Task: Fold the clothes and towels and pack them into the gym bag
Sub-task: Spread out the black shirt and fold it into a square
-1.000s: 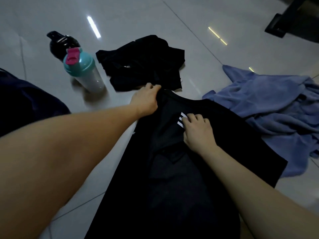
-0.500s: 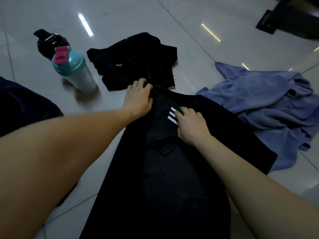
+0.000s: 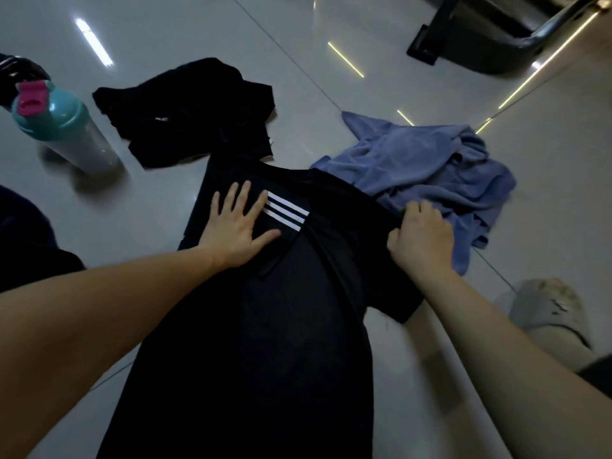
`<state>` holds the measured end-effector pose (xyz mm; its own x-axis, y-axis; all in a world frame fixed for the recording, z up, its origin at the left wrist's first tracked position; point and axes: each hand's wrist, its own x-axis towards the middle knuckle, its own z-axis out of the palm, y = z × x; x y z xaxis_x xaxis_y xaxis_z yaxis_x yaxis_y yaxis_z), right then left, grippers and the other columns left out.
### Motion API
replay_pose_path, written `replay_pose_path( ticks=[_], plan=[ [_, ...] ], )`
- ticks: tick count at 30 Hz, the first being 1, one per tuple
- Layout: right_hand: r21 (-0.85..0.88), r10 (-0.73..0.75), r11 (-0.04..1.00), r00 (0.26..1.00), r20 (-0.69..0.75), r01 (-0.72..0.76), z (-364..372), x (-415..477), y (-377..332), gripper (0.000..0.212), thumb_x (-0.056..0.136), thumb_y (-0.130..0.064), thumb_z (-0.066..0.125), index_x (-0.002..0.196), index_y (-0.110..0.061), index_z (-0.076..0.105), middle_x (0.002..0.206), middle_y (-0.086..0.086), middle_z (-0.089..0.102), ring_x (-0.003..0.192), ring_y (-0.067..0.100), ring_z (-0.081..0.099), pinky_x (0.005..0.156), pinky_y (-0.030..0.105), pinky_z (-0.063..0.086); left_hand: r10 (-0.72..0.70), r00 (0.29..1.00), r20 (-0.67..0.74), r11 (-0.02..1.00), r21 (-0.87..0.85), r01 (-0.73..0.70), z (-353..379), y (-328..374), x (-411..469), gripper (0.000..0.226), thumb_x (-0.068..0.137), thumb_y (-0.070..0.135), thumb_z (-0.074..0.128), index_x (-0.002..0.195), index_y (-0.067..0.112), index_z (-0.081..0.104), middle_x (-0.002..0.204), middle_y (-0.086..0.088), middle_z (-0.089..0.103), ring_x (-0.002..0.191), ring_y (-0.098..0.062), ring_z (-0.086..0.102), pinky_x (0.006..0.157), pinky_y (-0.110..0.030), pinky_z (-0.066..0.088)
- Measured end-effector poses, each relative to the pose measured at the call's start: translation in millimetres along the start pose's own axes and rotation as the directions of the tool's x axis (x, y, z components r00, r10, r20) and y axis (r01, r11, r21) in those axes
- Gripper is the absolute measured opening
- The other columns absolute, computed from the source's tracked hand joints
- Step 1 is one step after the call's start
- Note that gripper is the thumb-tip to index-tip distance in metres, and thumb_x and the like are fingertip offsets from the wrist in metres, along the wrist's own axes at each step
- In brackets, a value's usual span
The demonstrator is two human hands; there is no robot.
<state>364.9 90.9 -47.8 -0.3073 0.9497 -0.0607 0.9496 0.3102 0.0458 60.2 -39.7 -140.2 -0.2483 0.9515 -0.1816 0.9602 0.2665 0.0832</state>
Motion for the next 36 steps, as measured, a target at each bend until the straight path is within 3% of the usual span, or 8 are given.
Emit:
replay_pose_path(
  ticks=[8, 11, 15, 18, 22, 27, 31, 36],
  plan=[
    [0.042, 0.067, 0.996, 0.961, 0.267, -0.081, 24.5, -9.6, 44.7, 0.036, 0.096, -0.019, 0.054, 0.128, -0.007, 0.044, 0.129, 0.017, 0.051, 0.116, 0.040, 0.051, 0.092, 0.051, 0.045, -0.034, 0.993, 0.111, 0.996, 0.088, 0.024, -3.1, 4.1, -5.8, 0.097, 0.083, 0.089, 0.007, 0.161, 0.032, -0.009, 0.169, -0.008, -0.011, 0.155, -0.031, -0.012, 0.123, -0.060, -0.003],
    [0.072, 0.093, 0.990, 0.955, 0.282, -0.118, 30.7, -7.8, 52.4, 0.010, 0.095, -0.019, 0.057, 0.096, -0.011, 0.051, 0.091, 0.012, 0.056, 0.088, 0.037, 0.055, 0.074, 0.045, 0.042, -0.008, 1.000, -0.005, 0.998, 0.058, 0.008, -9.0, 14.4, -7.9, 0.092, 0.088, 0.084, 0.014, 0.162, 0.030, 0.002, 0.170, -0.010, -0.001, 0.156, -0.030, -0.002, 0.123, -0.058, 0.000],
    [0.189, 0.131, 0.964, 0.954, 0.270, -0.186, 35.7, -1.2, 67.7, 0.038, 0.093, -0.008, 0.054, 0.062, -0.015, 0.034, 0.063, 0.007, 0.032, 0.058, 0.028, 0.033, 0.053, 0.036, 0.028, 0.083, 0.996, 0.023, 0.990, 0.114, -0.085, -5.0, 32.6, -12.4, 0.086, 0.091, 0.079, 0.015, 0.162, 0.032, 0.003, 0.170, -0.009, -0.004, 0.156, -0.029, -0.003, 0.124, -0.057, 0.001],
    [0.164, 0.129, 0.968, 0.939, 0.318, -0.189, 36.4, 3.1, 73.4, 0.013, 0.093, -0.014, 0.059, 0.084, -0.015, 0.050, 0.090, 0.015, 0.047, 0.078, 0.034, 0.048, 0.064, 0.041, 0.042, 0.067, 0.997, -0.032, 0.995, 0.071, -0.065, -2.4, 40.2, -15.9, 0.079, 0.096, 0.073, 0.017, 0.162, 0.031, 0.010, 0.170, -0.010, 0.002, 0.156, -0.029, 0.000, 0.124, -0.054, 0.001],
    [0.153, 0.073, 0.979, 0.937, 0.343, -0.132, 52.8, 6.9, 82.0, 0.046, 0.095, -0.018, 0.061, 0.138, -0.011, 0.046, 0.134, 0.016, 0.050, 0.114, 0.039, 0.053, 0.089, 0.049, 0.051, 0.029, 0.998, 0.056, 0.999, 0.039, -0.032, 12.5, 41.7, -19.0, 0.079, 0.096, 0.072, 0.011, 0.162, 0.032, 0.000, 0.170, -0.009, -0.004, 0.156, -0.027, -0.007, 0.125, -0.053, 0.000],
    [0.145, 0.106, 0.977, 0.943, 0.316, -0.159, 56.7, 11.2, 82.0, 0.015, 0.092, -0.022, 0.061, 0.098, -0.012, 0.052, 0.110, 0.015, 0.053, 0.096, 0.037, 0.053, 0.074, 0.045, 0.048, 0.018, 0.992, 0.122, 0.998, 0.055, -0.024, 13.7, 40.9, -19.9, 0.079, 0.096, 0.072, 0.007, 0.161, 0.031, -0.011, 0.169, -0.009, -0.013, 0.155, -0.027, -0.015, 0.125, -0.054, -0.004],
    [0.196, 0.061, 0.971, 0.936, 0.347, -0.136, 44.1, 16.1, 89.6, 0.039, 0.082, -0.019, 0.060, 0.065, -0.020, 0.025, 0.079, 0.007, 0.032, 0.068, 0.026, 0.033, 0.059, 0.036, 0.028, 0.018, 0.985, 0.173, 0.997, 0.066, -0.030, 9.1, 41.2, -18.8, 0.079, 0.095, 0.072, 0.004, 0.160, 0.031, -0.015, 0.168, -0.009, -0.018, 0.154, -0.027, -0.018, 0.124, -0.054, -0.005],
    [0.526, 0.055, 0.800, 0.908, 0.415, -0.289, -5.8, 16.6, 95.8, 0.049, 0.084, -0.005, 0.069, 0.058, -0.017, 0.030, 0.051, 0.004, 0.029, 0.049, 0.020, 0.029, 0.054, 0.033, 0.027, -0.006, 0.969, 0.246, 0.998, 0.067, -0.011, -2.7, 44.1, -11.5, 0.082, 0.096, 0.074, 0.014, 0.160, 0.031, -0.012, 0.168, -0.010, -0.017, 0.155, -0.029, -0.016, 0.124, -0.055, -0.001]
  ],
)
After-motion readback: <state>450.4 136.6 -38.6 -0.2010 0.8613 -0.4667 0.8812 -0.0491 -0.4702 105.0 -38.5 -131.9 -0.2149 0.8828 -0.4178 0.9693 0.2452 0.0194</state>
